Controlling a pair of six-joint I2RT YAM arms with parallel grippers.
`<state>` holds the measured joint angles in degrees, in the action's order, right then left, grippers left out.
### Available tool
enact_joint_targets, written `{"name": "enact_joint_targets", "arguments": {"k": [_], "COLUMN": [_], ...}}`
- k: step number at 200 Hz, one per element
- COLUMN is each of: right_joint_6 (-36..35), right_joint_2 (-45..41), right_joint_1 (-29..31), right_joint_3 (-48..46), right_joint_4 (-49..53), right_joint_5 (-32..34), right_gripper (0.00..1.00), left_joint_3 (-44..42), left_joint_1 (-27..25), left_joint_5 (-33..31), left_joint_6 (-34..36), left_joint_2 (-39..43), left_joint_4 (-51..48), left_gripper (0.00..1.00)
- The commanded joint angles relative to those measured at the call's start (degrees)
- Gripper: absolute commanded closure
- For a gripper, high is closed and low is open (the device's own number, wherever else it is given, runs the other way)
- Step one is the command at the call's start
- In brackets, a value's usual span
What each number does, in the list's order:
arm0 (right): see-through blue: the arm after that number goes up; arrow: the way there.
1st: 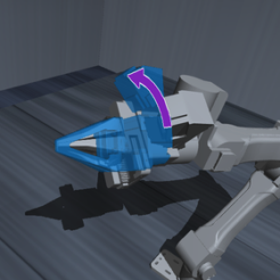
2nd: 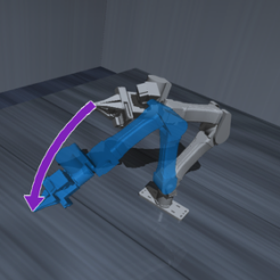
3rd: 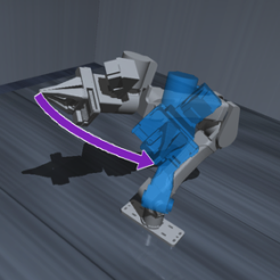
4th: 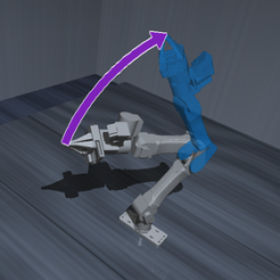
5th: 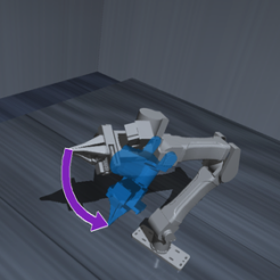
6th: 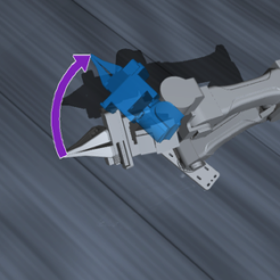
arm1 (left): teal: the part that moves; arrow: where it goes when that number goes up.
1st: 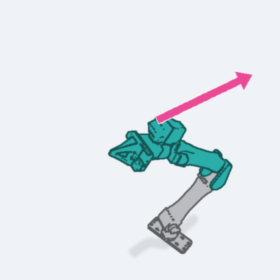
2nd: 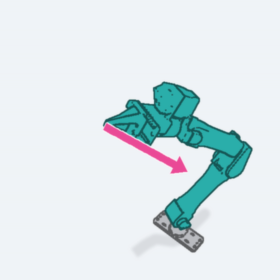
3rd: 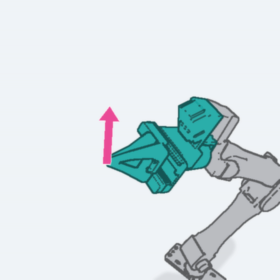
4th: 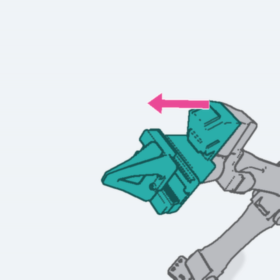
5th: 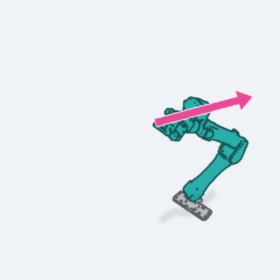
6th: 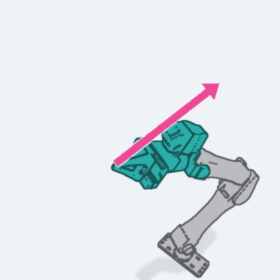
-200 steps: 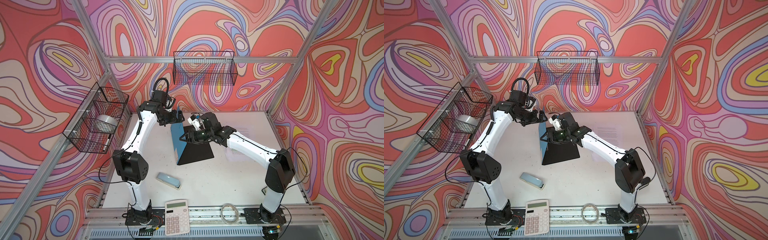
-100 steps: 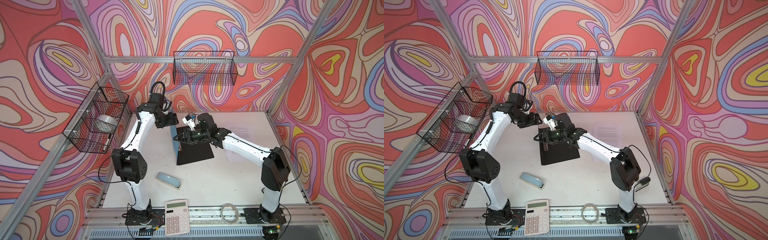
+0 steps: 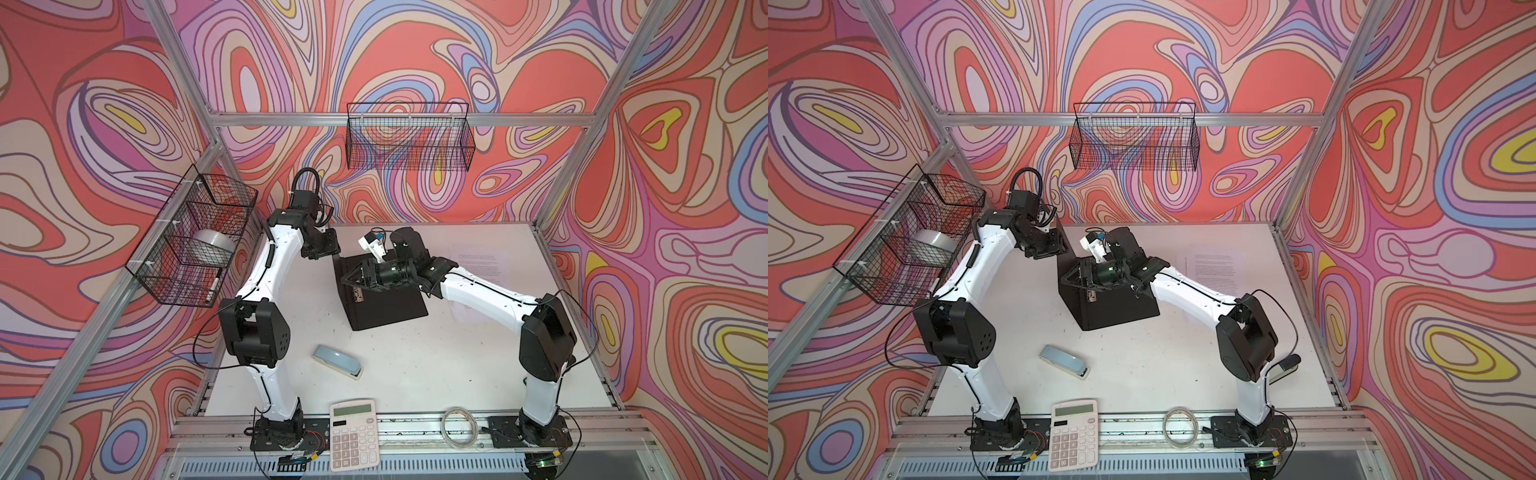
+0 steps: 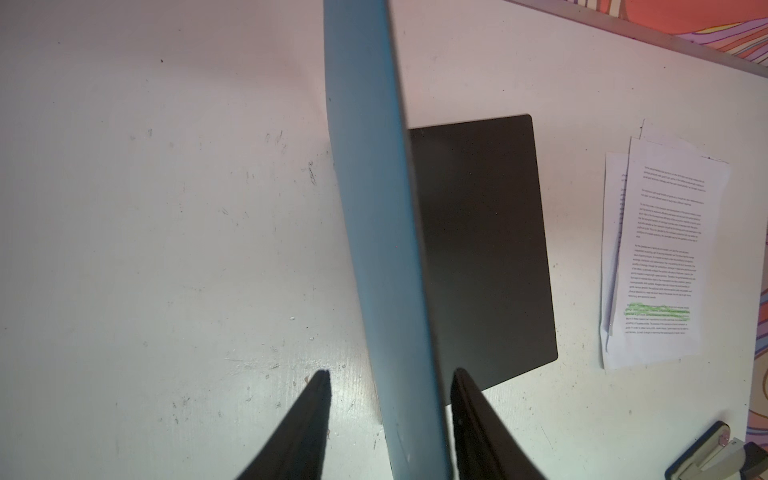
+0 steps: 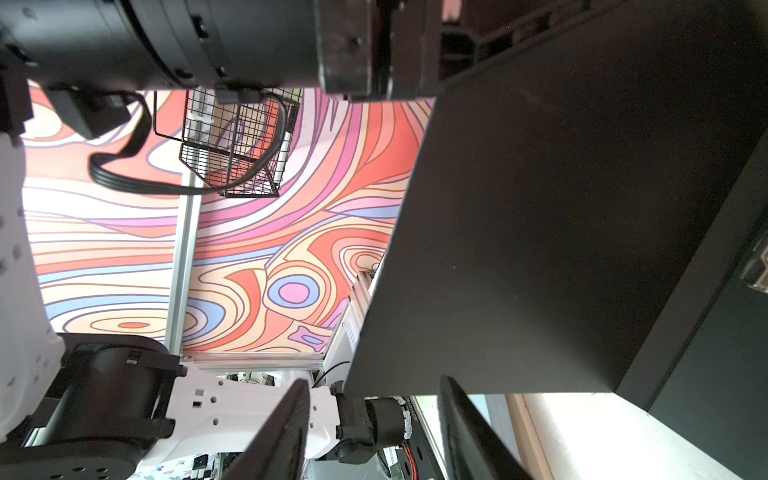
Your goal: Put the files into the folder
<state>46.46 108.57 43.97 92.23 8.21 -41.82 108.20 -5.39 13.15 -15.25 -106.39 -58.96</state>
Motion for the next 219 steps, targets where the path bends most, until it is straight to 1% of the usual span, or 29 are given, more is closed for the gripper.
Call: {"name": "enact_joint_targets", "arguments": {"k": [1,14,37,64,67,78,84,102,117,134,139,140,171,195,219], "right_joint_6": [-2.0,-3.7,-6.3,-7.4,-7.4,-7.8,-8.0,-7.8,-7.7,-9.1,-9.4,-9.5,-12.6,-12.1,-10.8], "right_joint_2": [-2.3,-3.1,-5.1,-6.7,-8.2,-9.2,-9.4,-9.6,-8.7,-7.4,-7.4,-6.1,0.6,5.8,10.2], "right_joint_1": [0.2,0.2,0.1,-0.3,-0.4,-0.7,-0.9,-2.1,-3.1,-3.5,-3.5,-3.6,-3.7,-4.1,-4.4], "right_joint_3": [1.4,1.3,-0.1,-3.3,-3.8,-5.0,-5.6,-6.8,-7.0,-6.4,-6.1,-5.9,-1.2,2.1,4.4], "right_joint_4": [1.4,3.5,7.3,8.9,9.0,10.1,11.1,14.4,17.9,20.0,20.6,20.8,24.9,25.5,23.4], "right_joint_5": [0.4,2.1,7.7,12.7,13.1,15.4,16.7,20.8,24.3,26.1,26.3,26.3,25.9,24.4,22.4], "right_gripper": [0.48,0.48,0.48,0.5,0.5,0.5,0.5,0.51,0.54,0.57,0.58,0.58,0.61,0.67,0.73], "left_joint_3": [-0.7,-0.7,-1.2,-0.2,-0.1,0.2,0.4,1.4,2.2,2.4,2.3,2.2,0.8,0.0,-0.4], "left_joint_1": [0.7,1.1,2.2,3.1,3.1,3.1,3.1,3.1,3.2,3.3,3.3,3.3,3.3,3.3,3.3], "left_joint_5": [-1.1,-0.9,0.9,4.0,4.1,4.8,5.0,5.5,5.8,7.5,8.0,8.0,10.1,9.7,10.2], "left_joint_6": [1.0,1.2,0.9,0.6,0.6,0.6,0.7,0.8,0.0,-1.3,-1.7,-1.7,-2.7,-2.4,-2.3], "left_joint_2": [2.1,2.1,1.9,0.2,0.0,-0.6,-0.9,-1.8,-2.5,-2.8,-2.9,-2.9,-2.2,-1.1,-0.5], "left_joint_4": [-1.3,-1.2,0.1,-0.3,-0.4,-0.3,-0.2,-0.1,-0.2,0.1,0.1,0.2,0.3,0.1,-0.2], "left_gripper": [0.64,0.7,0.84,0.9,0.9,0.98,1.0,1.0,1.0,1.0,1.0,1.0,1.0,1.0,1.0]}}
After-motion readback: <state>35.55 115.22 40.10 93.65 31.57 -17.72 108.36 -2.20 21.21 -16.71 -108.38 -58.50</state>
